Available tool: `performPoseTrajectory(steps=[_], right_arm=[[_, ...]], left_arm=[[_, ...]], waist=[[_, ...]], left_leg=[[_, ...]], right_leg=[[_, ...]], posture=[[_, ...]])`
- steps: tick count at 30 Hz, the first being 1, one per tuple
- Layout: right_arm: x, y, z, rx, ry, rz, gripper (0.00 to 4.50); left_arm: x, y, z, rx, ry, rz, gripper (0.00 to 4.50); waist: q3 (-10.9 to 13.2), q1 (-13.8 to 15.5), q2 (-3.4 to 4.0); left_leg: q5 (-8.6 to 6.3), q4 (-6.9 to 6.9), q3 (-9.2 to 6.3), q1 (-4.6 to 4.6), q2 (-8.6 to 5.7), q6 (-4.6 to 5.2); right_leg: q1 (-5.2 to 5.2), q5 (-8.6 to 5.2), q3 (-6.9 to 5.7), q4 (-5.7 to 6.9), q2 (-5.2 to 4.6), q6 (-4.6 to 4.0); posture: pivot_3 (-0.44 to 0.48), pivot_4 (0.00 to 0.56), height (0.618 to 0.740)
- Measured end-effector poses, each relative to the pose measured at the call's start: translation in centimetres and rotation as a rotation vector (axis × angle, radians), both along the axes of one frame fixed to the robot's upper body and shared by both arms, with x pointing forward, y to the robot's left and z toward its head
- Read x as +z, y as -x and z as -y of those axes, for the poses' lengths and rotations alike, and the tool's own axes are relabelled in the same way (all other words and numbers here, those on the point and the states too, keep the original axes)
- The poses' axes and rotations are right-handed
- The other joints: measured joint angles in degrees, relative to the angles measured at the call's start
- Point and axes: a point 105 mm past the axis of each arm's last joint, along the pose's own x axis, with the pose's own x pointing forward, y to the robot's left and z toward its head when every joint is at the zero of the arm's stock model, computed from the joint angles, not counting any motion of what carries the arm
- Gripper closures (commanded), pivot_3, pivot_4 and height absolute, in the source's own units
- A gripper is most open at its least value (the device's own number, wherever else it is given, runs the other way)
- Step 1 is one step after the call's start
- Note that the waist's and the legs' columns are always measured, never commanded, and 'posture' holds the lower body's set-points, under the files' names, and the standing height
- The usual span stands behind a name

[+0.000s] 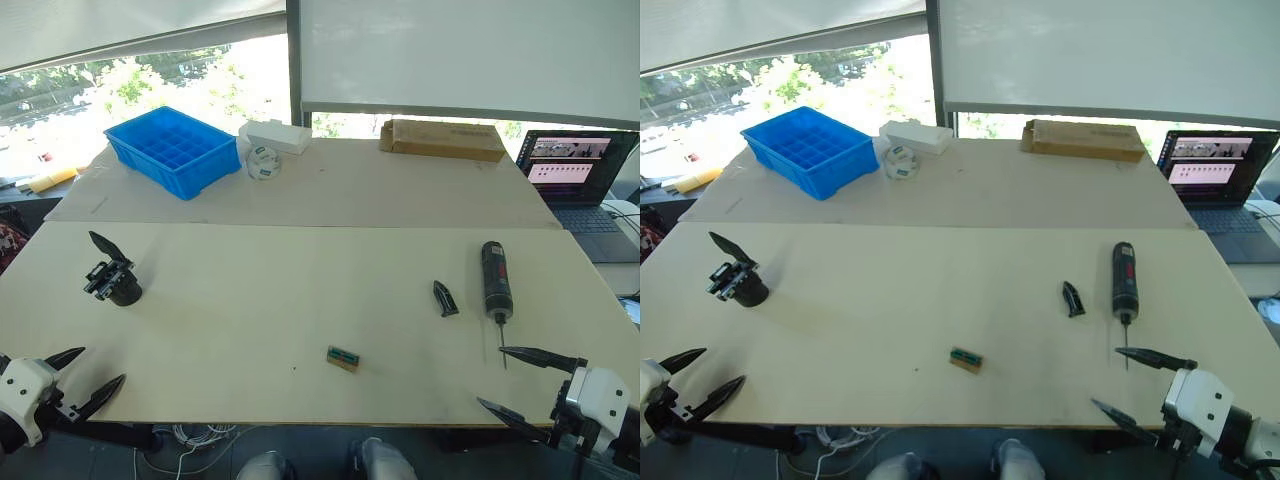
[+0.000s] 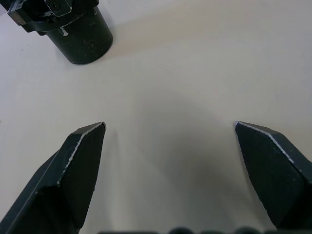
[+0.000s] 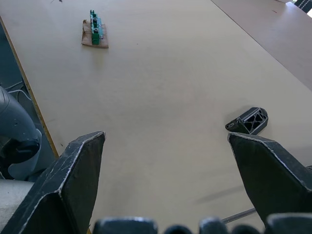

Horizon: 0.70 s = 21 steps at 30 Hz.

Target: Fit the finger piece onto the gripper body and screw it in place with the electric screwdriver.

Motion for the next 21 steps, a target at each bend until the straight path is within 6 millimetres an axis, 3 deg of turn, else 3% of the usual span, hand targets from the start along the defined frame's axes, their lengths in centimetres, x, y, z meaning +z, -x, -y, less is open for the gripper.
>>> performPoseTrajectory(steps=[4,6,10,16,21], right_arm=[[0.4,-0.7,-0.2,-0.036,-0.035,0.028,0.06],[1.7,-1.9,-1.1,-0.087,-0.160,0.129,0.06],[3.9,-2.3,-3.3,-0.045,-0.302,0.229,0.06],[5.1,-2.7,-5.1,-0.003,-0.370,0.292,0.06],[5.2,-2.3,-6.2,0.035,-0.375,0.299,0.06]], left_arm=[[0.0,-0.3,-0.1,0.024,0.052,0.005,0.00],[-0.3,-0.4,-0.1,0.074,0.135,0.006,0.00],[-0.5,-0.1,-1.1,0.205,0.200,0.040,0.00],[-1.4,1.4,-3.2,0.452,0.281,0.136,0.00],[-1.2,0.8,-3.2,0.487,0.309,0.162,0.00]], waist=[[0.0,0.0,-0.01],[0.0,-0.2,-0.06],[0.0,-0.4,-0.07],[-0.2,-0.3,-0.23],[-0.4,-0.1,-0.27]], left_leg=[[0.00,0.00,0.00,0.00,0.00,-0.01],[0.03,0.00,0.00,0.00,0.03,-0.05],[0.02,-0.02,-0.03,-0.01,0.03,-0.07],[0.00,0.03,-0.02,0.00,0.00,-0.05],[0.01,0.00,-0.04,0.03,0.01,-0.10]], right_leg=[[0.00,0.01,0.00,0.01,0.00,0.00],[-0.03,0.06,0.02,0.05,0.01,0.07],[-0.02,0.17,0.02,0.05,0.03,0.22],[0.02,0.29,-0.01,0.02,0.01,0.07],[0.02,0.24,-0.06,0.05,0.06,0.08]], posture=[[0.000,0.150,0.740],[0.000,0.150,0.740],[0.000,0.150,0.740],[0.000,0.150,0.740],[0.000,0.150,0.740]])
